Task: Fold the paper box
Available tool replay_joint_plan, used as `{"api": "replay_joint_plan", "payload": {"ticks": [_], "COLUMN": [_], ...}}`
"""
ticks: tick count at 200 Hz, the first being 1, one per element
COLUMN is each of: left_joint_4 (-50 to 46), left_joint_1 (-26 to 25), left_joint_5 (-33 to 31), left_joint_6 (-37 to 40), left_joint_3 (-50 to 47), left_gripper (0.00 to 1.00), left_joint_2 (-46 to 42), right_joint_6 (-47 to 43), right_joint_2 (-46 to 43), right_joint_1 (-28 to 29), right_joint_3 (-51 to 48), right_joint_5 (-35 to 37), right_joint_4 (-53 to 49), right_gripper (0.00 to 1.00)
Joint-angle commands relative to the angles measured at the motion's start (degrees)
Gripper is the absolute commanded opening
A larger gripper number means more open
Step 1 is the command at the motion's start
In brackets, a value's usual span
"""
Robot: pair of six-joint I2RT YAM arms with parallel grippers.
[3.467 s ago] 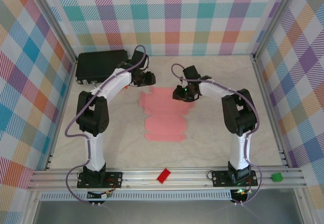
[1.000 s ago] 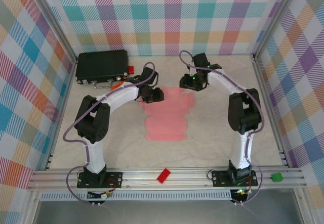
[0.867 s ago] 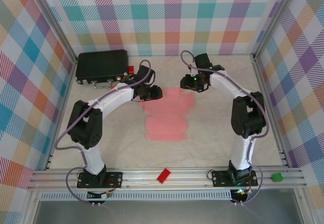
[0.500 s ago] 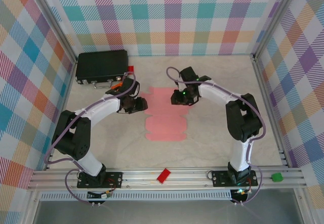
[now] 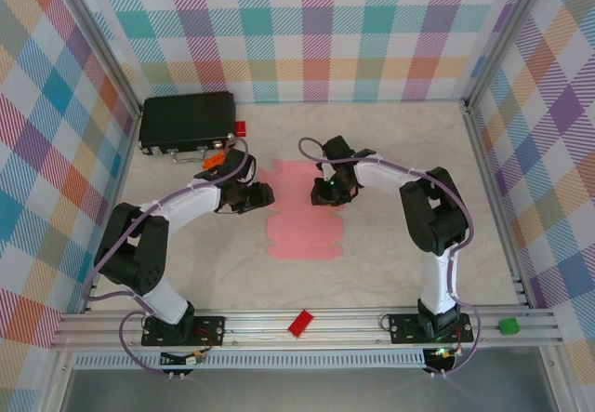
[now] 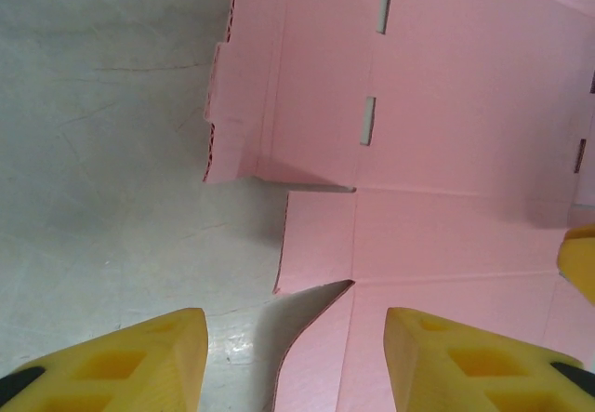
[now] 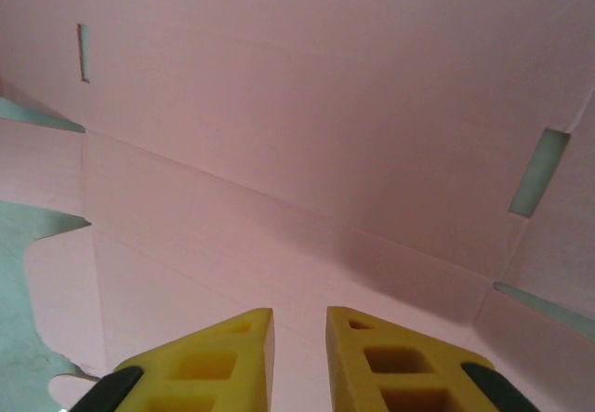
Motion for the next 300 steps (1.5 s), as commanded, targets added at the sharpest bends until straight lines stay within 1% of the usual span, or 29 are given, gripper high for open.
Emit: {"api": "replay_joint_plan", "payload": {"ticks": [1, 26, 42, 63, 68, 99, 141, 161, 209, 250, 300], "left_joint_4": [0.9, 2.1, 3.0, 4.1, 6.3, 8.7, 9.2, 9.0, 7.5, 7.5, 5.7], "left_joint_1": [0.2, 0.2, 0.2, 0.2, 0.2, 0.2, 0.2, 0.1, -0.8, -2.6, -3.5], "left_joint_5": [1.2, 1.6, 2.9, 4.2, 4.7, 7.4, 9.1, 9.4, 9.7, 10.8, 8.0], "left_joint_6": [-0.7, -0.7, -0.9, -1.9, -2.0, -2.8, -3.2, -3.1, -1.0, 0.2, 0.3], "left_joint_3": [-0.8, -0.8, -0.2, 0.0, 0.0, 0.2, 0.5, 0.6, 2.1, 3.4, 4.4], "left_gripper": [0.53, 0.53, 0.52, 0.50, 0.49, 0.46, 0.41, 0.37, 0.35, 0.30, 0.30], "left_joint_2": [1.5, 2.8, 4.5, 6.2, 6.5, 7.7, 7.6, 6.9, 7.1, 8.0, 8.7], "right_joint_6": [1.0, 1.1, 1.2, 1.4, 1.4, 1.6, 2.0, 2.1, 2.5, 2.5, 2.8], "right_joint_2": [1.0, 1.3, 1.4, 1.3, 1.3, 1.3, 1.9, 2.1, 2.4, 2.5, 1.8], "right_joint_1": [0.6, 0.7, 0.7, 0.8, 0.8, 1.0, 1.2, 1.3, 1.5, 1.6, 1.6], "right_joint_3": [-1.0, -1.3, -1.3, -1.3, -1.3, -1.4, -1.4, -1.4, -1.0, -0.9, -0.8], "right_joint_5": [0.3, 0.4, 0.3, 0.2, 0.2, 0.1, 0.0, 0.0, -0.2, -0.3, 0.2], "right_joint_4": [0.5, 0.7, 0.7, 0.9, 0.8, 1.0, 1.3, 1.3, 1.6, 1.4, 1.1], "right_gripper": [0.23, 0.23, 0.23, 0.23, 0.23, 0.23, 0.23, 0.22, 0.22, 0.22, 0.22]}}
